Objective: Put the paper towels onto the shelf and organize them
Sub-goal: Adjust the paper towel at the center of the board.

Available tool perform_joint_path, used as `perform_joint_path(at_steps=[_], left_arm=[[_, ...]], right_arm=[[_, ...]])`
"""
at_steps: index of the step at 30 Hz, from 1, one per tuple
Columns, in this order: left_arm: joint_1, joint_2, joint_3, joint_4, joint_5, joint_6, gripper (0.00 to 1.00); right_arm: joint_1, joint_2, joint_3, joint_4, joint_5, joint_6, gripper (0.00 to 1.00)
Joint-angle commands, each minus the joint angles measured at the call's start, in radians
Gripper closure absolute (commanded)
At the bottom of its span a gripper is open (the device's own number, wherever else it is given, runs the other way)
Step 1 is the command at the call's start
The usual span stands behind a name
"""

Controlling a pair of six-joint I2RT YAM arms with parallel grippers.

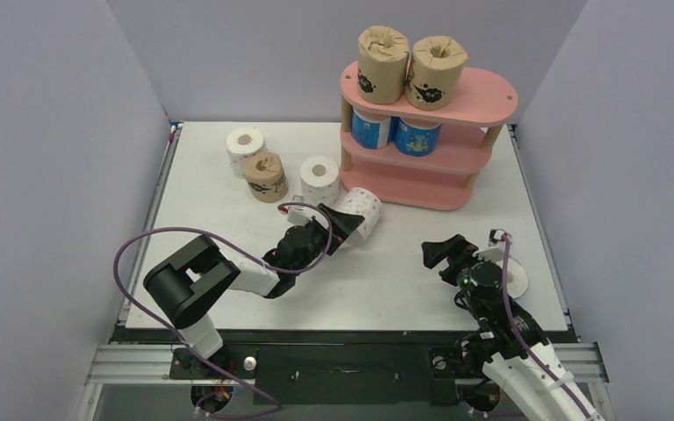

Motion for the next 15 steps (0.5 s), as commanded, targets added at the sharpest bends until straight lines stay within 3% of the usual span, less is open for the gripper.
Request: perform_joint_path(at_steps=[1,15], left_arm=[[0.006,0.008,0.03,0.024,-0.002,-0.013,0.04],[0.021,0.015,0.042,-0.031,-0.029,0.028,0.03]], right_arm=[[0.003,-0.024,0.027,-0.023,0.002,-0.021,0.15],[0.002,-0.01,0.03,-0.016,-0.004,-0.017,0.15]])
